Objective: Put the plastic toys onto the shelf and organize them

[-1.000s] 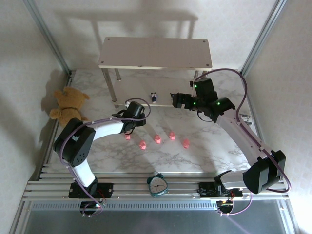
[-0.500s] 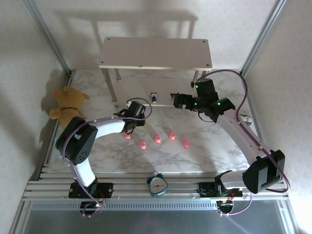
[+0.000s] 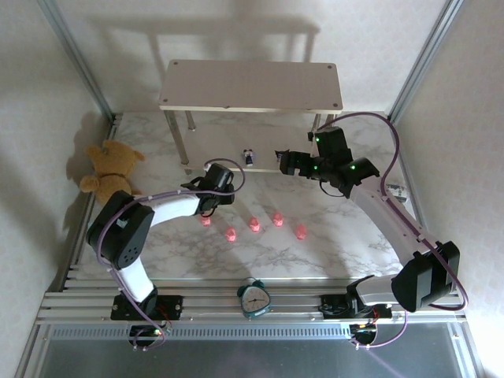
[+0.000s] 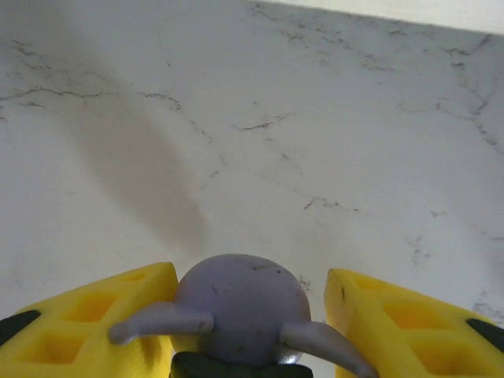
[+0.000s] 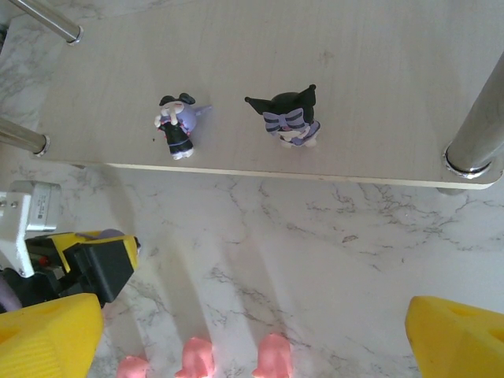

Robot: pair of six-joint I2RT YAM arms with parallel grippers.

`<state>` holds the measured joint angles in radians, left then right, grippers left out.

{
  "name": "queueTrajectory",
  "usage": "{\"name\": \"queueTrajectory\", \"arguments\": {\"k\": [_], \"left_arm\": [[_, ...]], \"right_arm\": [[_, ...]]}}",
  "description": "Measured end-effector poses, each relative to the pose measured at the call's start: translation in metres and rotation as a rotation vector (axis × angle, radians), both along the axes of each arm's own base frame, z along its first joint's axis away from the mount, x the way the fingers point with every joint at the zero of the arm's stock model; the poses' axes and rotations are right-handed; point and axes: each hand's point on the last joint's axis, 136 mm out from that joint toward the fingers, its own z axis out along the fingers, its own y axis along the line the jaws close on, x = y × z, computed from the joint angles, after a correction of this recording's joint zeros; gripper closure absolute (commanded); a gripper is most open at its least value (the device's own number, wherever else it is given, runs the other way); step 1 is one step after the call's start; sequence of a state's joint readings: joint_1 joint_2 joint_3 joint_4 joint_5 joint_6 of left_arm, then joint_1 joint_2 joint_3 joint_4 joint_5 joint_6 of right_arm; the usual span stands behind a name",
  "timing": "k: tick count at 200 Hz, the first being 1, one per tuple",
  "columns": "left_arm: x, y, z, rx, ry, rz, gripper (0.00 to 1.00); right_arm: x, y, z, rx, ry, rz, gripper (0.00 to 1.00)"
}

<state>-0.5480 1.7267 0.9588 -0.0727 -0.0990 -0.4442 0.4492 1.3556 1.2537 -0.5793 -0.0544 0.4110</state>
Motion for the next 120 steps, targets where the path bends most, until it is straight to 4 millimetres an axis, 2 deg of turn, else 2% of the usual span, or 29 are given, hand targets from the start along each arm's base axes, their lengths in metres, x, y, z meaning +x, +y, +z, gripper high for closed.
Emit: {"name": "queueTrajectory", "arguments": {"k": [63,120], "left_arm": [[0.009,0.005,0.038,-0.054,-0.074,-0.001,0.73],[0.051,0.019,0.082,-0.084,-0.168,0.030,0.73]], "right_arm": [[0.000,0.000,0.000,0.002,0.001,-0.003,0.01],[0.000,0.000,0.000,0.005,0.003,-0.005,0.02]]}}
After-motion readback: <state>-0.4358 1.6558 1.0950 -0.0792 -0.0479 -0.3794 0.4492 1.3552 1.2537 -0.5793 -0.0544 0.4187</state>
